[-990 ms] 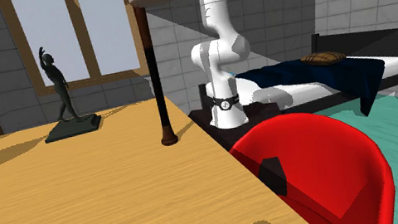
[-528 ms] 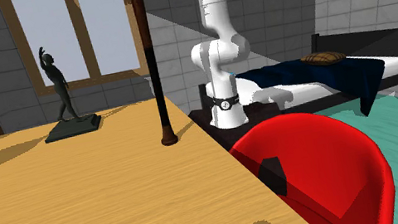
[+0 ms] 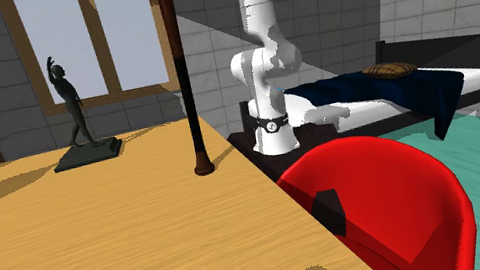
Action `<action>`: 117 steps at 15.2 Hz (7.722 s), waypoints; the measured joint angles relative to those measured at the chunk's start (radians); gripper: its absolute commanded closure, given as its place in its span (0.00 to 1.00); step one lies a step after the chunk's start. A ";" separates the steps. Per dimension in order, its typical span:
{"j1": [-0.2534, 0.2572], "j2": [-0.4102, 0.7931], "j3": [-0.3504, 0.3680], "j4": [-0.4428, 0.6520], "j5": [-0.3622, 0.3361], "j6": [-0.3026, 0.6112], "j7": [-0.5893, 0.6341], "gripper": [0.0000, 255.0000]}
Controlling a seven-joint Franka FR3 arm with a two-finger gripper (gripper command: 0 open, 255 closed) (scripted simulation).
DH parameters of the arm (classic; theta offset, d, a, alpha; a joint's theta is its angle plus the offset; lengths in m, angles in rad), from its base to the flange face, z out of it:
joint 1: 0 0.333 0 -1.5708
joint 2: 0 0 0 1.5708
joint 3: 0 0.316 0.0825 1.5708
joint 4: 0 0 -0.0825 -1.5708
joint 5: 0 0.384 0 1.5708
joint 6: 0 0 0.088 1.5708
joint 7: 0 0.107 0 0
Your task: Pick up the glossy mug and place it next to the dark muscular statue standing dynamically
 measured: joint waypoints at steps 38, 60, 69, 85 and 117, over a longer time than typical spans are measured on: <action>-0.549 0.119 -0.440 0.098 0.188 0.027 -0.903 1.00; -0.471 -0.109 -0.412 -0.515 0.080 0.429 -0.858 1.00; -0.468 -0.138 -0.409 -0.673 0.069 0.561 -0.851 1.00; -0.468 -0.136 -0.409 -0.886 0.069 0.776 -0.851 1.00; -0.478 0.000 -0.408 -1.116 0.142 1.131 -0.904 1.00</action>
